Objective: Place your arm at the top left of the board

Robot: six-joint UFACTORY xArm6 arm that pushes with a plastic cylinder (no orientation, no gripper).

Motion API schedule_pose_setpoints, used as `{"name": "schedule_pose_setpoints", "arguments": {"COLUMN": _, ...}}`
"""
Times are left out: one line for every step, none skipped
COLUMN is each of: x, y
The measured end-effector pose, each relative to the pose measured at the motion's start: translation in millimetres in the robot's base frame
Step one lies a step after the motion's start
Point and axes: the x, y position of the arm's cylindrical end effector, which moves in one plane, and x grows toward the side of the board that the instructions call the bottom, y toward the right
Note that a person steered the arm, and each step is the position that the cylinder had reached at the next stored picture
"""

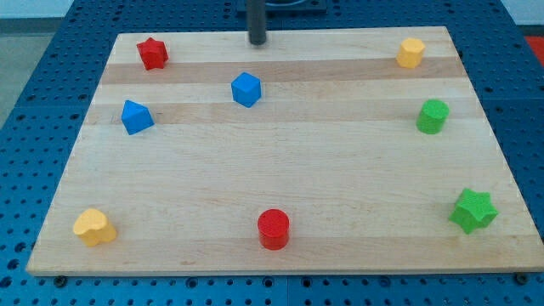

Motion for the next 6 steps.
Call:
{"name": "schedule_pose_setpoints", "arguments": {"x": -0.2, "y": -56.5}}
{"name": "schedule_pose_setpoints", "arguments": {"x": -0.3, "y": -111.3}}
{"name": "schedule_pose_setpoints", "arguments": {"x": -1.0, "y": -160.8}}
{"name": "schedule_pose_setpoints", "arguments": {"x": -9.6, "y": -188.2}}
{"name": "schedule_pose_setpoints", "arguments": {"x": -16.9, "y": -202.5}}
{"name": "schedule_pose_setpoints", "arguments": {"x": 24.8, "y": -199.4}}
